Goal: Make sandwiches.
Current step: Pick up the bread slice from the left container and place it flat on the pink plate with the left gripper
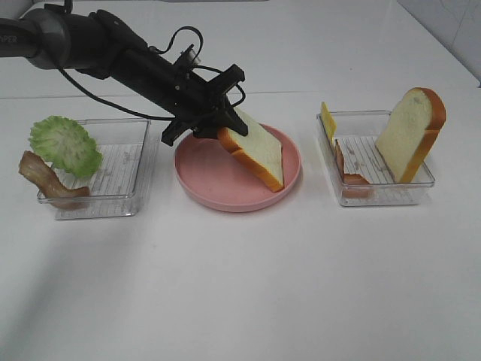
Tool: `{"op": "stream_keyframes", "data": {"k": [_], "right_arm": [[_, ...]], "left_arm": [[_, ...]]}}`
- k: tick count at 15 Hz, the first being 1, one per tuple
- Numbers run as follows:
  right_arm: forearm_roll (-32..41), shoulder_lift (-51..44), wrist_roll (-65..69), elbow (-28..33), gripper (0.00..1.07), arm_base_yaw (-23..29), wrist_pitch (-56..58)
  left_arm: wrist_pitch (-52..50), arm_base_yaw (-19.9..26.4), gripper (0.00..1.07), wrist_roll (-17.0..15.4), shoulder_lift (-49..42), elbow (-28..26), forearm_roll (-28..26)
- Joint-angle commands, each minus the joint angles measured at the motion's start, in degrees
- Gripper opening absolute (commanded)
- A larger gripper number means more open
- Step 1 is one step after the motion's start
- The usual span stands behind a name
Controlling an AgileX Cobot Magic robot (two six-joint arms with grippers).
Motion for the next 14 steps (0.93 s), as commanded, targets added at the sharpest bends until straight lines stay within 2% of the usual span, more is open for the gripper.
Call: {"op": "stream_keyframes", "data": {"k": [1, 3, 4, 5, 7, 11, 13, 14], "right_arm": [[0.1, -0.7, -0.4, 0.2, 0.76, -0.4, -0.3], [0.1, -0.7, -0.4, 0.2, 0.76, -0.4, -0.3], [0.1, -0.7, -0.4, 0.2, 0.76, -0.4, -0.3], [0.1, -0.7, -0.4, 0.2, 0.76, -0.4, -0.3], [0.1, -0.7, -0.4, 0.2, 0.76, -0.4, -0.3], [0.1, -0.7, -0.4, 0.2, 0.76, -0.4, -0.3], [0.1, -0.7, -0.4, 0.2, 0.76, -0.4, -0.3], [0.1, -0.7, -0.4, 0.2, 0.76, -0.4, -0.3]], "left_arm": [[0.4, -0.3, 0.29, 0.1, 0.2, 0.0, -0.7], [1.6, -0.3, 0.64, 0.3, 0.1, 0.0, -0.1], [1.8, -0.3, 0.78, 2.0, -0.2, 0.0, 0.7], [1.9, -0.3, 0.83, 3.6, -0.7, 0.0, 2.3], [1.9, -0.3, 0.83, 4.9, -2.1, 0.0, 5.7], [3.0, -0.3, 0.83, 4.8, -5.1, -0.1, 13.5], [3.2, -0.3, 0.83, 3.3, -7.2, -0.1, 16.8], [3.2, -0.3, 0.83, 1.5, -8.4, -0.1, 19.6]]}}
